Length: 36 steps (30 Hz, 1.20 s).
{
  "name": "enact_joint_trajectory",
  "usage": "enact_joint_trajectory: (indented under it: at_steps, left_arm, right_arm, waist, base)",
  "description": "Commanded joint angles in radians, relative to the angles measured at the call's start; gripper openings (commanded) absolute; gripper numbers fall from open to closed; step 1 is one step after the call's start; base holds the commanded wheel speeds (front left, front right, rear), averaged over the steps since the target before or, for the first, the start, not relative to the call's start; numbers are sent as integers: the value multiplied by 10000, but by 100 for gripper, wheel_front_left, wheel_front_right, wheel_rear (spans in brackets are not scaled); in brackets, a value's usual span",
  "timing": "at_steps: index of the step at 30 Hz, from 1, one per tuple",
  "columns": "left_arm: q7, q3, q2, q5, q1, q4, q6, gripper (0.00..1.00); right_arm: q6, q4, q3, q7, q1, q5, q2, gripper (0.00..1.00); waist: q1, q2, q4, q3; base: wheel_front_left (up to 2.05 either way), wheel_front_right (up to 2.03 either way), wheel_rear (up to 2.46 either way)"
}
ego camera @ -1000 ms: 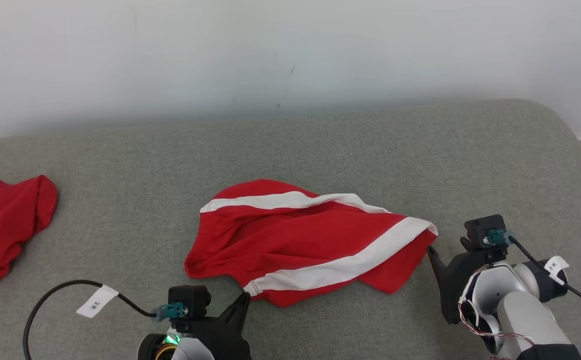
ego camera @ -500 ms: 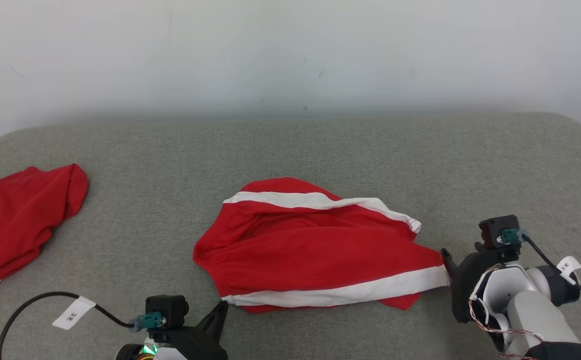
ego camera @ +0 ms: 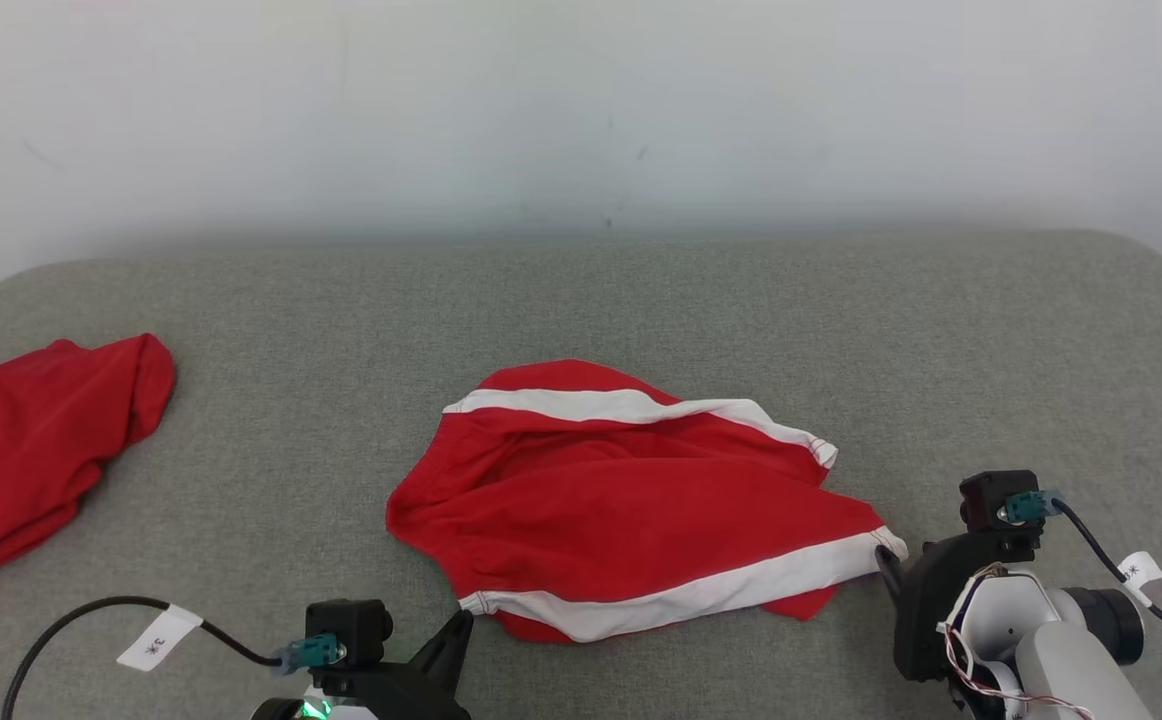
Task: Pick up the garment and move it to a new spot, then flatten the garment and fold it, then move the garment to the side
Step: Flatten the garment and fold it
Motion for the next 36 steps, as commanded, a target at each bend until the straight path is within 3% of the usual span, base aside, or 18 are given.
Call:
enact_joint_trajectory:
  at_steps: [1,4,6,13,20,21,22,23,29,36]
  left_arm:
    - [37,4,37,-102,46,-72,47,0]
    - [48,-20,50,-81,-13,-136,87,0]
    - [74,-47,54,-54,-57,-174,82,0]
    - [119,-72,93,-57,-102,-247,162,0]
    - [130,-60,143,-116,-106,-318,180,0]
    - [134,-59,151,-126,-112,-329,181,0]
    - [139,-52,163,-135,-125,-332,189,0]
    - [148,-44,177,-137,-142,-331,199,0]
    - [-177,137,177,-194,-283,-469,235,0]
    - [-440,1090,22,-1163,-777,-1653,-200,0]
  right_arm:
    - [-26,-40,0,-35,13,-15,44,66]
    - [-26,58,-50,-29,-81,-26,96,66]
    - [-26,208,-118,-50,-124,-104,91,55]
    - [-26,616,-123,-490,-406,-35,141,39]
    - [-26,1146,-283,-637,-612,-260,165,40]
    - [-26,1197,-283,-654,-652,-281,172,31]
    - [-26,1250,-278,-667,-694,-285,182,6]
    - [-26,1294,-254,-688,-727,-306,186,0]
    - [-26,1322,-112,-1065,-938,-169,151,0]
    - [-26,360,-133,-1300,-1395,813,222,0]
  waist:
    - [0,0,-77,47]
    - [0,0,-62,112]
    - [0,0,-21,162]
    - [0,0,87,292]
    - [0,0,98,396]
    - [0,0,95,407]
    - [0,0,89,420]
    - [0,0,83,433]
    - [0,0,80,441]
    - [0,0,22,715]
  base:
    - [0,0,0]
    - [0,0,0]
    - [0,0,0]
    - [0,0,0]
    - [0,0,0]
    - [0,0,0]
    - [0,0,0]
    - [0,0,0]
    - [0,0,0]
    - [0,0,0]
